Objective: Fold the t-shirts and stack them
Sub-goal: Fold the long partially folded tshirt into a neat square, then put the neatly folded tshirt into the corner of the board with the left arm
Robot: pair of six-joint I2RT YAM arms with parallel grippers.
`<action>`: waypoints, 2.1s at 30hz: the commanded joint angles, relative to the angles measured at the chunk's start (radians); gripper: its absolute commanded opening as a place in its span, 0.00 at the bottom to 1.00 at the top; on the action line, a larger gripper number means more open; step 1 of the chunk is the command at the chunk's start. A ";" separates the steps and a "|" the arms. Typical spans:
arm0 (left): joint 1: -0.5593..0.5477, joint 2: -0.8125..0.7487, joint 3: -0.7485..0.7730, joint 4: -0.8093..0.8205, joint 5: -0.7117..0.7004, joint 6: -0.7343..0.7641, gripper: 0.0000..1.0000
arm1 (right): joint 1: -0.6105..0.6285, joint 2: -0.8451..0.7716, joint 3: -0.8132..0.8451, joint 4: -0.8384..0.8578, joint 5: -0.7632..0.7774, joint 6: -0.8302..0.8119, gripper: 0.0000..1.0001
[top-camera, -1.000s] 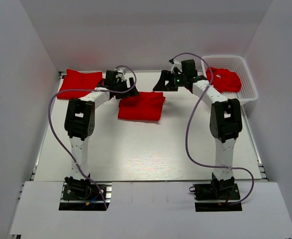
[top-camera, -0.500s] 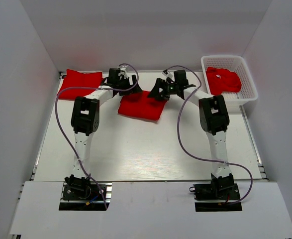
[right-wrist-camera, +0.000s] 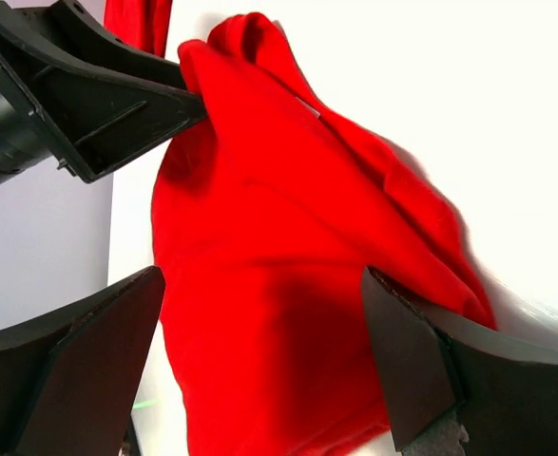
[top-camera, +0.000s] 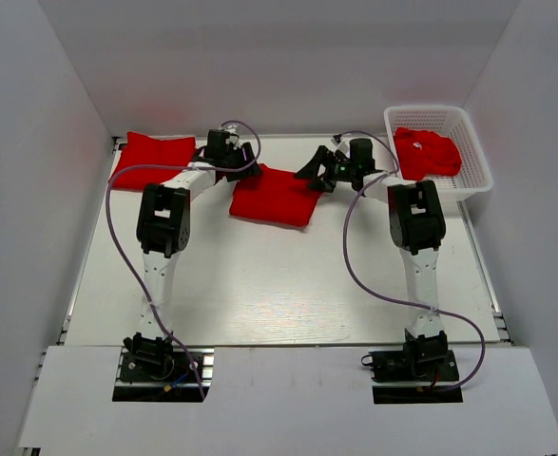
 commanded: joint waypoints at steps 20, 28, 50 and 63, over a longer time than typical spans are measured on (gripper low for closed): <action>-0.015 -0.277 -0.189 -0.143 -0.093 0.211 1.00 | -0.001 -0.502 -0.279 -0.226 0.004 -0.449 0.90; -0.047 -0.113 -0.076 -0.266 -0.185 0.283 1.00 | -0.003 -0.503 -0.292 -0.257 0.028 -0.476 0.90; -0.097 -0.290 -0.137 -0.165 -0.183 0.439 0.00 | -0.015 -0.676 -0.497 -0.177 0.178 -0.470 0.90; -0.048 -0.489 -0.156 -0.212 -0.254 0.634 0.00 | -0.024 -0.854 -0.635 -0.120 0.224 -0.424 0.90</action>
